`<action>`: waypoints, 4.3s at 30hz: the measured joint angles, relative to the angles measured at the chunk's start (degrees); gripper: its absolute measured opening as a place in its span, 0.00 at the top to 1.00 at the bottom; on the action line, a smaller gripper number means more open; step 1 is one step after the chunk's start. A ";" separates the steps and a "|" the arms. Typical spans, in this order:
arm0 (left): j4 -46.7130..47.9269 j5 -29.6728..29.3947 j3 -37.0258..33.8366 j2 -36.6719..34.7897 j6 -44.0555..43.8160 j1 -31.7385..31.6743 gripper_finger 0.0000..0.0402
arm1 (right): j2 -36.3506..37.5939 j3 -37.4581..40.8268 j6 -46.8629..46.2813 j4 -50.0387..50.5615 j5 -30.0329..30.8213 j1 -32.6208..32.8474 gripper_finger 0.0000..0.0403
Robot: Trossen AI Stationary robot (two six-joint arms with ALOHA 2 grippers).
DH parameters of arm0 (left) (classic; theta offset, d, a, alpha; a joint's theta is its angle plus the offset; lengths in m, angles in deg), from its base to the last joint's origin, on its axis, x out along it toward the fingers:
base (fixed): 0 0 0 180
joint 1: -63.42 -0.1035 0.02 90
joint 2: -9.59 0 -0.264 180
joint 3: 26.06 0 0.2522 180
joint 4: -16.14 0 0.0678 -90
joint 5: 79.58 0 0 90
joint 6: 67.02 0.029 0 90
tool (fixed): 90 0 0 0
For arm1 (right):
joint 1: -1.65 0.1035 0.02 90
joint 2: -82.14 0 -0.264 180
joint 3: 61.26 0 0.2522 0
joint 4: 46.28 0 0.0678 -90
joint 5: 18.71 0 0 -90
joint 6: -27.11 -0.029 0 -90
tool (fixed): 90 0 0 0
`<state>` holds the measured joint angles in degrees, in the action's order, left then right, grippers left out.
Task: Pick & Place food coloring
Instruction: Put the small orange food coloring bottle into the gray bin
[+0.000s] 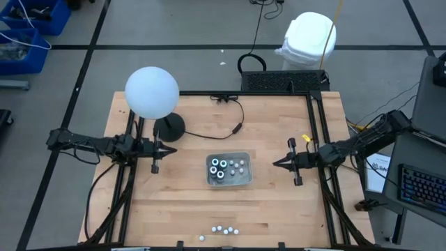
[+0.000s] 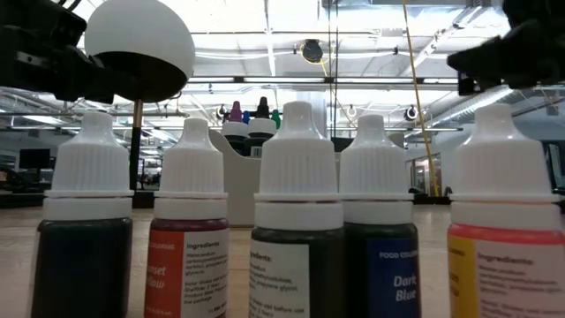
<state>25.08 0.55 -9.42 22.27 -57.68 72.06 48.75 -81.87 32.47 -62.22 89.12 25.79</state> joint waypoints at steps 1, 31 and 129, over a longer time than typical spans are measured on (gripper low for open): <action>0.05 -0.64 0.00 0.00 -0.58 0.00 0.98 | -1.98 -1.68 -0.66 0.44 0.00 0.29 1.00; -4.69 -0.72 -0.04 0.04 -6.64 0.00 0.98 | -78.94 -86.29 -18.93 53.82 2.97 17.61 0.97; -4.39 -0.74 -0.04 0.04 -3.82 0.00 0.98 | -81.96 -80.31 -34.46 55.00 9.35 18.27 0.86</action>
<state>20.68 -0.19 -9.47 22.32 -61.50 72.06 -33.21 -162.18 -1.98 -7.22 98.47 44.07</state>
